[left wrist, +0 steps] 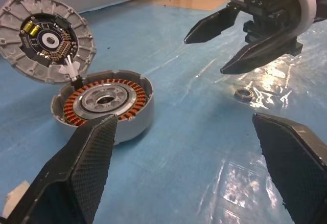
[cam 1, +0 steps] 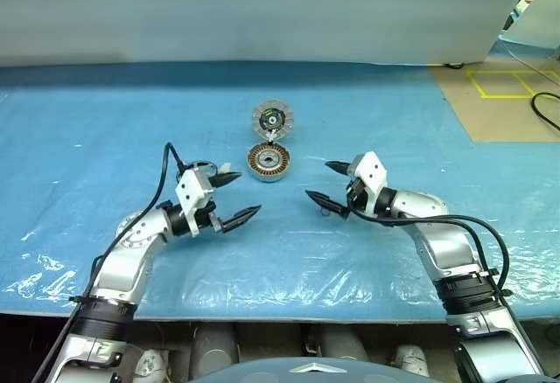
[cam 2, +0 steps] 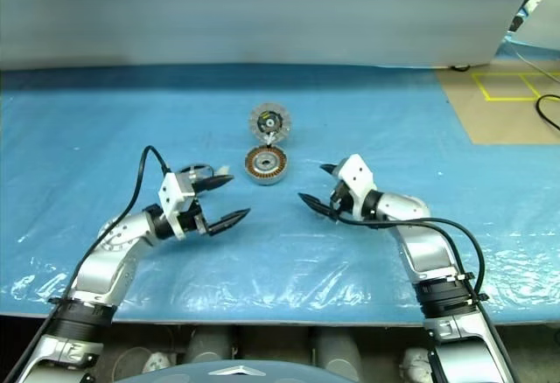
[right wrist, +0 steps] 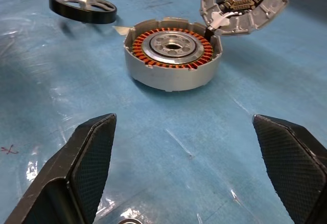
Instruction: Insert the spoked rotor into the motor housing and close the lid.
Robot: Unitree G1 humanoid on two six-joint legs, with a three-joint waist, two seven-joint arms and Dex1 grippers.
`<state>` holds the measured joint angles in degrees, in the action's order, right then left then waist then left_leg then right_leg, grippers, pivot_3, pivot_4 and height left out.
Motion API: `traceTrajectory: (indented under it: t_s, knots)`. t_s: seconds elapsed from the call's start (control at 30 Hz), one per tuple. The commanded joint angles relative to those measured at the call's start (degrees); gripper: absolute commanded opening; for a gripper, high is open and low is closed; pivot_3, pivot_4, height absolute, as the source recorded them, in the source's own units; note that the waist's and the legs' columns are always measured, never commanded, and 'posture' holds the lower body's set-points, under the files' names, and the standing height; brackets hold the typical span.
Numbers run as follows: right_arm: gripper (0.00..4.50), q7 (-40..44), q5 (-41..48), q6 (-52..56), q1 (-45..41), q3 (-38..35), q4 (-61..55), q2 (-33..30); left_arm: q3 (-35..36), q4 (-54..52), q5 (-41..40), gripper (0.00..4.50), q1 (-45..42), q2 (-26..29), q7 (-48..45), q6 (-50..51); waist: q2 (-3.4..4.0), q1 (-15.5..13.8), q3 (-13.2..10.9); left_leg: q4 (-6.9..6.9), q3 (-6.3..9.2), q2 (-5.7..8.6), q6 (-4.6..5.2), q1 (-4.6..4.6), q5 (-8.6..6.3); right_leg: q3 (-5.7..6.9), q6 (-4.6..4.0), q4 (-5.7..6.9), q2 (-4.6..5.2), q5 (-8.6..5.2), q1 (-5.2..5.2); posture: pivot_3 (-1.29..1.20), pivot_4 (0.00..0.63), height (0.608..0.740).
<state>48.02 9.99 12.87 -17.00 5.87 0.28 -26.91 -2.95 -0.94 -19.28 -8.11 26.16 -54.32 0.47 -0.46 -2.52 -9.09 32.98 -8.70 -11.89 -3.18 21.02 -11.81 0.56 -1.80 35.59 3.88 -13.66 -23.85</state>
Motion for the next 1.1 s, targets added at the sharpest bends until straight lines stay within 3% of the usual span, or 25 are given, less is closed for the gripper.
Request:
traceTrajectory:
  t_s: [0.03, 1.1]
  knots:
    - [4.50, 1.0, 0.5, -1.4, 0.1, 0.0, -1.8, -0.7, 1.3, -2.1, -1.0, 4.47, 0.5, 1.3, -1.1, -0.5, 0.00, 0.0, 0.0, 0.00, 0.00, 0.00, 0.00, 0.00, 0.00, 0.00, 0.00, 0.00, 0.00, 0.00, 0.00, 0.00, 0.150, 0.740]
    - [4.50, 1.5, 0.1, -1.7, -0.9, 1.1, -2.4, -0.4, 1.8, 1.2, 0.3, 4.47, 0.0, 2.2, -1.5, -2.6, 0.00, 0.0, 0.0, 0.02, 0.00, 0.01, 0.01, 0.00, 0.00, -0.01, 0.00, 0.02, 0.00, 0.00, 0.00, 0.00, 0.150, 0.740]
